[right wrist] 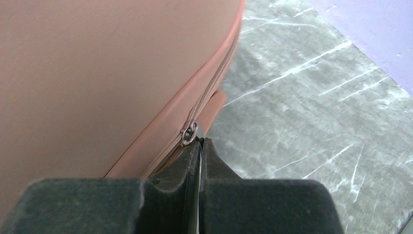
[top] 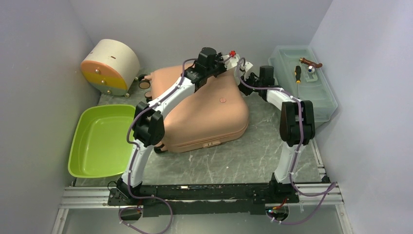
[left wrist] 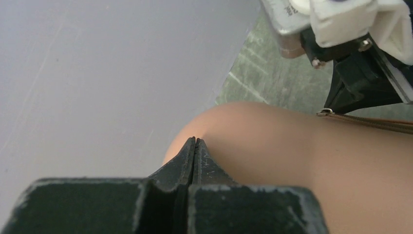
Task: Open, take out, and arrange the luggage
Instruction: Unzip the zipper of the luggage.
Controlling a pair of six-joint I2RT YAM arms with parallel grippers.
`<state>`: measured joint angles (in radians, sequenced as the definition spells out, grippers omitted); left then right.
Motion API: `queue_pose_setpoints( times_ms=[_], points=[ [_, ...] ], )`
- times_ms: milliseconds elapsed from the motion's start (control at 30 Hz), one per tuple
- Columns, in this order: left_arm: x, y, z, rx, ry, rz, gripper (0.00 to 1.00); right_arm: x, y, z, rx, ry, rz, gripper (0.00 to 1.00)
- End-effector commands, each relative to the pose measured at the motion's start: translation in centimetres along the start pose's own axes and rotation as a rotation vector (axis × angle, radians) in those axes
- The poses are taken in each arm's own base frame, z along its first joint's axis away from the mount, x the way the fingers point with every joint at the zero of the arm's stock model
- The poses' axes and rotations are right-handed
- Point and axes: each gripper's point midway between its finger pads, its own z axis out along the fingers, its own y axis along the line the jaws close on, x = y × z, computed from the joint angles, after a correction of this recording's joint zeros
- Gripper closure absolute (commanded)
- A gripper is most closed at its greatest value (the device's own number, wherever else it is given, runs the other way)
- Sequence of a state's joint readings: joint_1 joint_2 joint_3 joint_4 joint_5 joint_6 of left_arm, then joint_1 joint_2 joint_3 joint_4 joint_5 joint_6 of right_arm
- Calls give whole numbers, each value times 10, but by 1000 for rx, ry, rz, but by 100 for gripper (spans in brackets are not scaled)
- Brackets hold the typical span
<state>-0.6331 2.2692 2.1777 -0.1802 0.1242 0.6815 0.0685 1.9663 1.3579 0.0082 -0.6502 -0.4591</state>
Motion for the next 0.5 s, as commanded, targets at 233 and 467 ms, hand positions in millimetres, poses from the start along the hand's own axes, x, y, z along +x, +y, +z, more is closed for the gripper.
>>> queue_pose_setpoints(
  times_ms=[233,467],
  points=[
    [113,19,-18,-144,380,-190,100,-74,-83,43,204,-147,24,100],
    [130,86,-17,-449,377,-145,100,-86,-85,68,119,-166,12,100]
  ],
)
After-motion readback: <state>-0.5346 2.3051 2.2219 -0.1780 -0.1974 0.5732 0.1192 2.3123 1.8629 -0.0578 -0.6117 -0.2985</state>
